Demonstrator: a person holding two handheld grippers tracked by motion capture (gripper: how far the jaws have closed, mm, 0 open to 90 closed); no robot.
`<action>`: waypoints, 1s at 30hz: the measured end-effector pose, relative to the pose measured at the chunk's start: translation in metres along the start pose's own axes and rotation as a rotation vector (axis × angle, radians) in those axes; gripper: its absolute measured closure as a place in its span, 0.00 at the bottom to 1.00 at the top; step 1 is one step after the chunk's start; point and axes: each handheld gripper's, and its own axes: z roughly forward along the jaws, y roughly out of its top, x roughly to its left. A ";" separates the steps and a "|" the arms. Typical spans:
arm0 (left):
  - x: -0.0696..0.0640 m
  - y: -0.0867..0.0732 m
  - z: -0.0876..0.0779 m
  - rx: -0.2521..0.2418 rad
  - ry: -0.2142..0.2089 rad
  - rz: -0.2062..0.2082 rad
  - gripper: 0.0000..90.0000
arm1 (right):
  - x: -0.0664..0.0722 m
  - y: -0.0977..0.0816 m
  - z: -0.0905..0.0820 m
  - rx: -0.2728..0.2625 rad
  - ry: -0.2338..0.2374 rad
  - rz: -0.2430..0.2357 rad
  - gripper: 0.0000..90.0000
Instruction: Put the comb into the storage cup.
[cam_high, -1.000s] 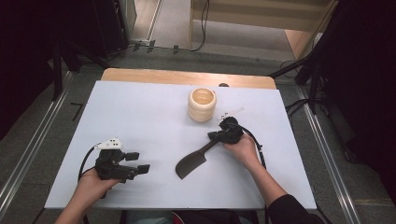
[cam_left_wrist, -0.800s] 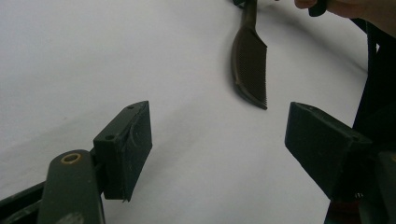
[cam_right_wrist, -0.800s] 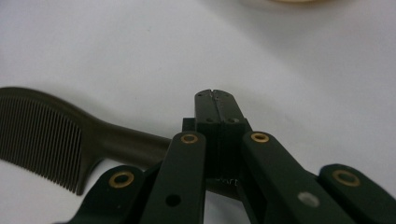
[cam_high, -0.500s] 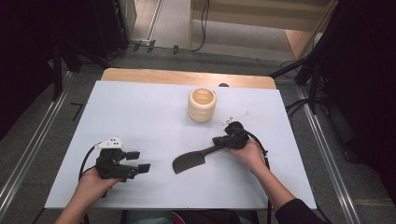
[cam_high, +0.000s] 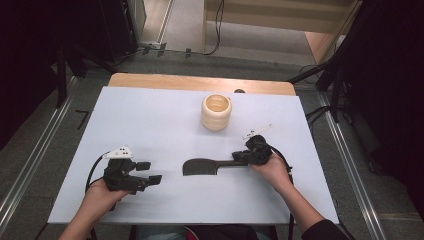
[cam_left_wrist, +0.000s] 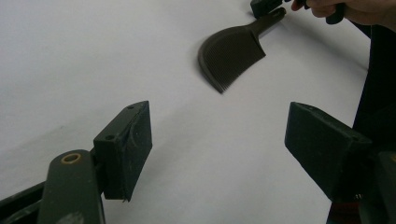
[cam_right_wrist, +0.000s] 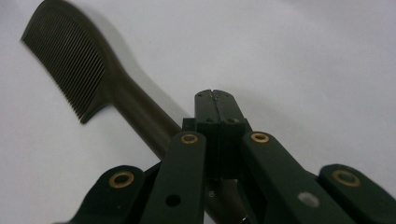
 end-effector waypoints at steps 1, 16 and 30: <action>0.000 0.000 0.000 0.000 0.000 0.003 0.27 | 0.000 -0.001 -0.001 0.000 0.002 -0.005 0.97; -0.001 0.002 0.002 0.000 -0.004 0.009 0.27 | 0.016 -0.015 -0.003 -0.013 0.016 -0.023 0.97; 0.000 0.003 0.003 0.006 -0.009 0.015 0.27 | 0.022 -0.018 -0.003 -0.022 0.014 -0.025 0.95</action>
